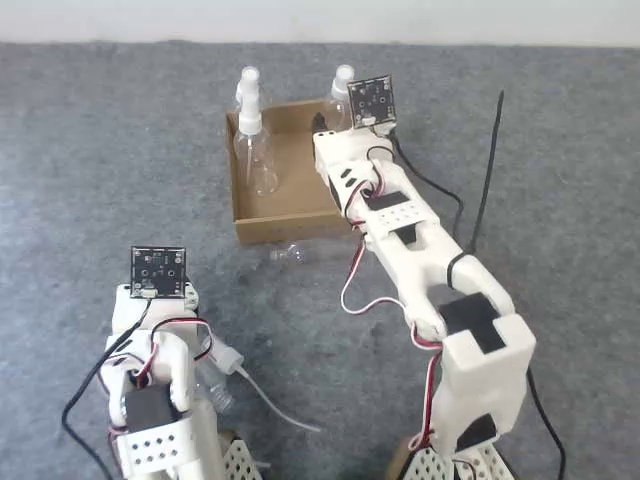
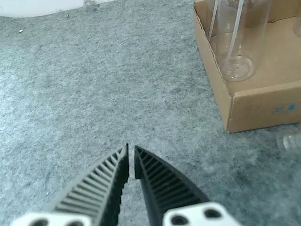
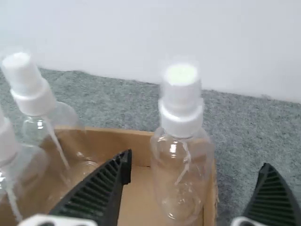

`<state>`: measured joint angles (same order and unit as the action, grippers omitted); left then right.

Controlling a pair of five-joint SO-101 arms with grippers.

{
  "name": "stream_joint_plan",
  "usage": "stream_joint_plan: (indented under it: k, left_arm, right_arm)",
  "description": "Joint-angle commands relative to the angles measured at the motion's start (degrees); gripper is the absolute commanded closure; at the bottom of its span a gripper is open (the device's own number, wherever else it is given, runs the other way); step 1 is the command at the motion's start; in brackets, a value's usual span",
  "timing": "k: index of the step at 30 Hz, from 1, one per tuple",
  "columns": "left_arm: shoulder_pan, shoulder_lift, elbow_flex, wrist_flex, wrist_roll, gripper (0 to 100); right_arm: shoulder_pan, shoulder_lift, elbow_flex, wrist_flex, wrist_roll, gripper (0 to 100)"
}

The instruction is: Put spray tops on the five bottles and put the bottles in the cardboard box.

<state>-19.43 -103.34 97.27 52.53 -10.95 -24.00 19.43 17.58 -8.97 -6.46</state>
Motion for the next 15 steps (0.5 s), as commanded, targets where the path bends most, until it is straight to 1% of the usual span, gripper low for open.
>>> stream_joint_plan:
  k: [1,7,15]
  left_arm:
    - [-0.2,-0.9,-0.7,0.0,-0.3,99]
    - [-0.2,-0.9,-0.7,0.0,-0.3,99]
    - [-0.1,-0.9,-0.7,0.0,-0.3,99]
  right_arm:
    - [-1.2,-6.6,0.8,0.5,-0.1,64.3]
    - [-1.2,-10.3,4.3,0.8,-0.1,64.4]
    - [-1.3,-20.2,5.3,19.0,-0.4,64.4]
